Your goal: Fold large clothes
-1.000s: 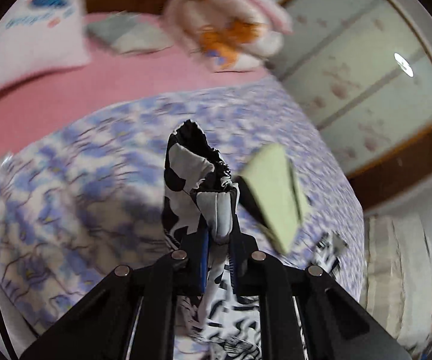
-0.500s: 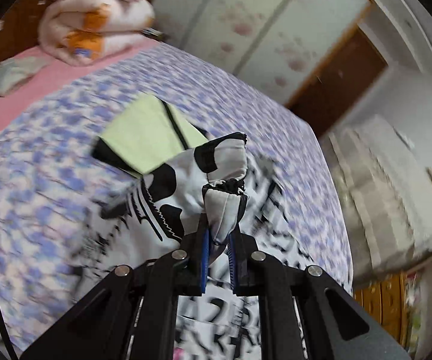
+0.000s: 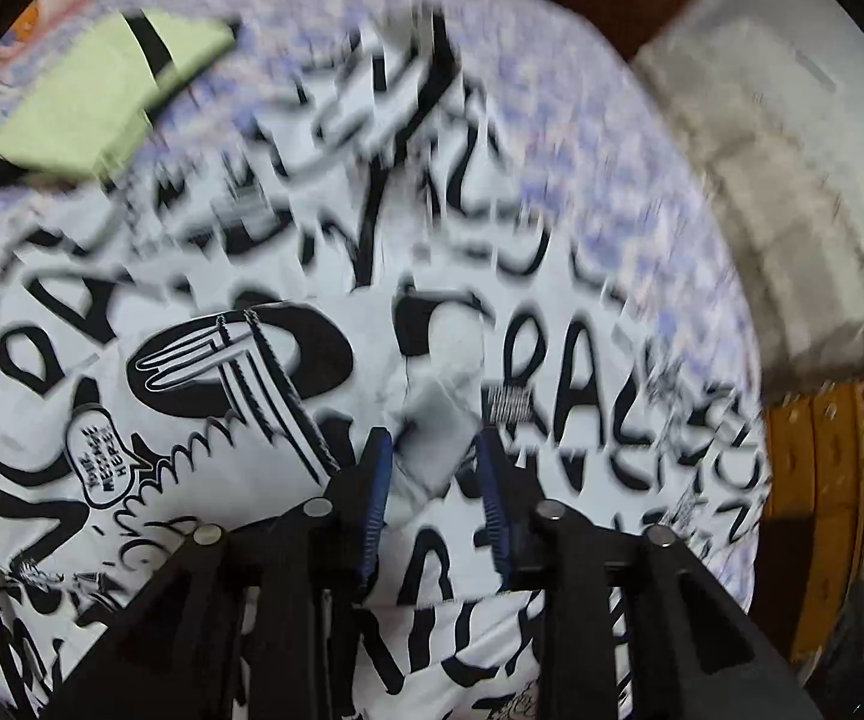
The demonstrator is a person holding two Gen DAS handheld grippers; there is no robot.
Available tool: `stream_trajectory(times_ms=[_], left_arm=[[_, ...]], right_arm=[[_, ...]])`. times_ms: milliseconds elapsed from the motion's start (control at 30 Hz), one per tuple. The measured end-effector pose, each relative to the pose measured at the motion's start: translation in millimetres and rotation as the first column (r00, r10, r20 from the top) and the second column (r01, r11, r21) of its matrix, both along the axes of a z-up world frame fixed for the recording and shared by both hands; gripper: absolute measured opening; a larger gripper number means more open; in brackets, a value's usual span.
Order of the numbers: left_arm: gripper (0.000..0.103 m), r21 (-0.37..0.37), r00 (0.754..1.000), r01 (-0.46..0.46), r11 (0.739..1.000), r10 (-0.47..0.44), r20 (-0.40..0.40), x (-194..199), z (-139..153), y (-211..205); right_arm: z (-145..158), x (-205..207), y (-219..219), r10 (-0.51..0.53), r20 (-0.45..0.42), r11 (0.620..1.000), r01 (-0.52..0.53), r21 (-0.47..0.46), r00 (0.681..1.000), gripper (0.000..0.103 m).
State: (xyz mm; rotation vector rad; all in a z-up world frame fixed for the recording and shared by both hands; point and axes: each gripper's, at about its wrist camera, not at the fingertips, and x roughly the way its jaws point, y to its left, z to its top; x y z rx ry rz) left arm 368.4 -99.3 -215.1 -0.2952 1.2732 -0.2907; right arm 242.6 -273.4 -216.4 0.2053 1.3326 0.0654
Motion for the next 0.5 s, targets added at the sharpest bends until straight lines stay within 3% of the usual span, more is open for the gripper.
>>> stream_trajectory(times_ms=[67,133,167,300,400,500], left_arm=[[0.044,0.002,1.0,-0.004,1.0,0.004,-0.031,-1.1,-7.7,0.3],[0.072,0.024,0.999,-0.033,0.999,0.033,-0.017,-0.9,-5.4,10.4],[0.076,0.037,0.999,-0.051,0.998,0.051,-0.008,0.3,-3.7,19.8],[0.079,0.107,0.993,-0.118,0.987,0.118,0.001,2.7,7.4,57.5],[0.081,0.215,0.981,-0.19,0.958,0.193,0.004,-5.8,12.7,97.7],[0.081,0.276,0.963,-0.257,0.926,0.268,-0.004,-18.5,13.1,133.1]], right_arm=[[-13.4,6.2,-10.3,-0.015,-0.019,0.999,0.016,0.036,1.0,0.098],[-22.8,11.6,-16.1,-0.029,-0.034,0.996,0.032,0.084,0.999,0.097],[-26.8,14.4,-17.5,-0.032,-0.039,0.993,0.036,0.113,0.999,0.096],[-36.5,26.9,-12.9,-0.01,-0.038,0.977,0.018,0.212,0.999,0.095],[-46.1,41.5,-3.7,-0.001,-0.042,0.951,0.014,0.308,0.999,0.09],[-60.3,58.5,6.4,-0.018,-0.079,0.919,0.048,0.391,0.997,0.083]])
